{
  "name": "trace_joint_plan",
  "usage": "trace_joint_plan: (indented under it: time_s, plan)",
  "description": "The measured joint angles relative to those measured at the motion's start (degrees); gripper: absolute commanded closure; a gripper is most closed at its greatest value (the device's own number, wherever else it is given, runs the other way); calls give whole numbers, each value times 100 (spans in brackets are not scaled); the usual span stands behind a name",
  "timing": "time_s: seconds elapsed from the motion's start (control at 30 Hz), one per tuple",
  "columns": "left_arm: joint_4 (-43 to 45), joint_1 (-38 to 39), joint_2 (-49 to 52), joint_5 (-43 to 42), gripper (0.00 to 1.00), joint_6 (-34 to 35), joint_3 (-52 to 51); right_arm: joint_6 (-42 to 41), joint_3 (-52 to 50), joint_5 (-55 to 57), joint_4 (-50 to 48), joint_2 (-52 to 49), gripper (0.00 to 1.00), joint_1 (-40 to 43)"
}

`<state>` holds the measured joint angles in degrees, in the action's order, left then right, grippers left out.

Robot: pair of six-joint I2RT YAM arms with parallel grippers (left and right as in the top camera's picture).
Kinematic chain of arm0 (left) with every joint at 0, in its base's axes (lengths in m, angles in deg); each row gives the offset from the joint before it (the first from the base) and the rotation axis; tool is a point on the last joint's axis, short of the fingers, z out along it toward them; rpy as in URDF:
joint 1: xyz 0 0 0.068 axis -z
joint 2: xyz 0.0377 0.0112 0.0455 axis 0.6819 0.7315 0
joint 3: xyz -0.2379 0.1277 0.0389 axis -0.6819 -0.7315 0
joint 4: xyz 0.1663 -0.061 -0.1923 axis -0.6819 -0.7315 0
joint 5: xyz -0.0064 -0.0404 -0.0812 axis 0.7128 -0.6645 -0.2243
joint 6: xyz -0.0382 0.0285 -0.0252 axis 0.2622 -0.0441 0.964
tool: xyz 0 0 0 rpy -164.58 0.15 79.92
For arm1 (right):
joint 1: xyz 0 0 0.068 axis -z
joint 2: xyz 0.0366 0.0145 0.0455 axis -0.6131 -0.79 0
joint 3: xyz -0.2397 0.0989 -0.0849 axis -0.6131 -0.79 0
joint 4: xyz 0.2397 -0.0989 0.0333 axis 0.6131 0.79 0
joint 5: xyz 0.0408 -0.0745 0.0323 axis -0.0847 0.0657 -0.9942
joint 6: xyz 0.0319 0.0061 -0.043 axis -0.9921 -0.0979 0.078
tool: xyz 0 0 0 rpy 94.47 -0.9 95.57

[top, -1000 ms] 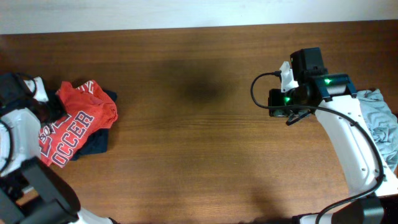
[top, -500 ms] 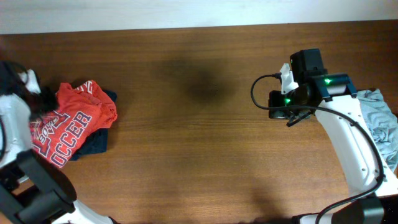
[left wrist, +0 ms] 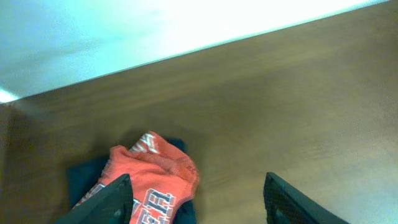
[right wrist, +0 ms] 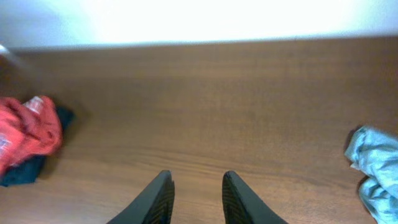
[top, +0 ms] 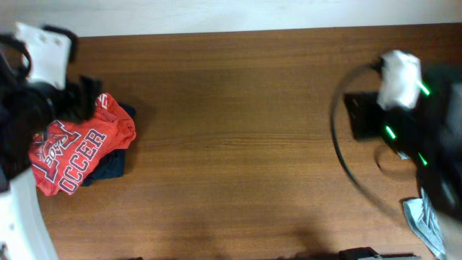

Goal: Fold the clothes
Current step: 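Open the left gripper over the stack and lower the right arm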

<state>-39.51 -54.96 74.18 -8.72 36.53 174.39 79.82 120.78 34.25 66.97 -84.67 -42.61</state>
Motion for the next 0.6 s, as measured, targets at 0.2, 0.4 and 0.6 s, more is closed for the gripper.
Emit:
trace_joint_plan:
  time_s: [0.2,0.4,0.6]
  plan:
    - [-732,424,-264,-24,1,-72,-31,208,70,46,804,1375,1,0]
    - [-798,704,-249,-24,1,96,-409,299,68,284,1115,1773,1,0]
    - [-728,726,-192,-26,1,125,-533,308,68,369,1226,1786,1,0]
